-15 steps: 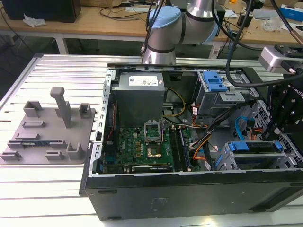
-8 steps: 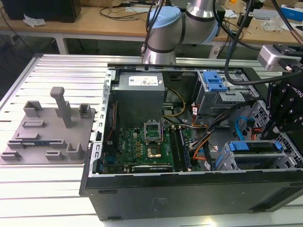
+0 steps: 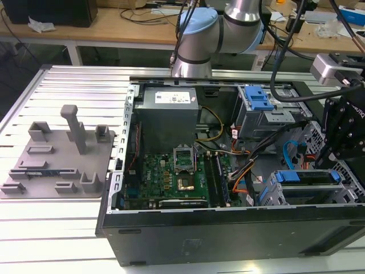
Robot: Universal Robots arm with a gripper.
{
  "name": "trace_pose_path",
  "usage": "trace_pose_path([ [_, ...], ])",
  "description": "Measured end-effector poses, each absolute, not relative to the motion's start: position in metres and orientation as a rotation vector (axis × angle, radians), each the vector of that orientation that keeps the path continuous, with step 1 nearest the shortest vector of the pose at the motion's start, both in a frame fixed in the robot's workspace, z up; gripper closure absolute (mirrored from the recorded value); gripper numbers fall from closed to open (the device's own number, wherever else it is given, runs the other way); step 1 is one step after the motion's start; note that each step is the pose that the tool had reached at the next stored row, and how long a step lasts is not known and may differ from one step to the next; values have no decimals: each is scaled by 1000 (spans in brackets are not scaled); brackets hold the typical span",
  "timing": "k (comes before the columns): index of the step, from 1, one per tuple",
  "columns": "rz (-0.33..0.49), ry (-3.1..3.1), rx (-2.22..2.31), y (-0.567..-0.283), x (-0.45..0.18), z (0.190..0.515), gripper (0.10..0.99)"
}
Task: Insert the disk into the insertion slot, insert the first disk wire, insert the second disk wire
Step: 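Insert the first disk wire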
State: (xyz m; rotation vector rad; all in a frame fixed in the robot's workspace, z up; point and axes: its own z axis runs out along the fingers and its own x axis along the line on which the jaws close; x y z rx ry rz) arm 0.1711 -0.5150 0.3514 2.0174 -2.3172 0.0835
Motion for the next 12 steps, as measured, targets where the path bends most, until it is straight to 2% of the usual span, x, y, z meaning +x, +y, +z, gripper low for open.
trace_pose_path([
  [12, 83, -2317, 2018, -518, 171, 350, 922],
])
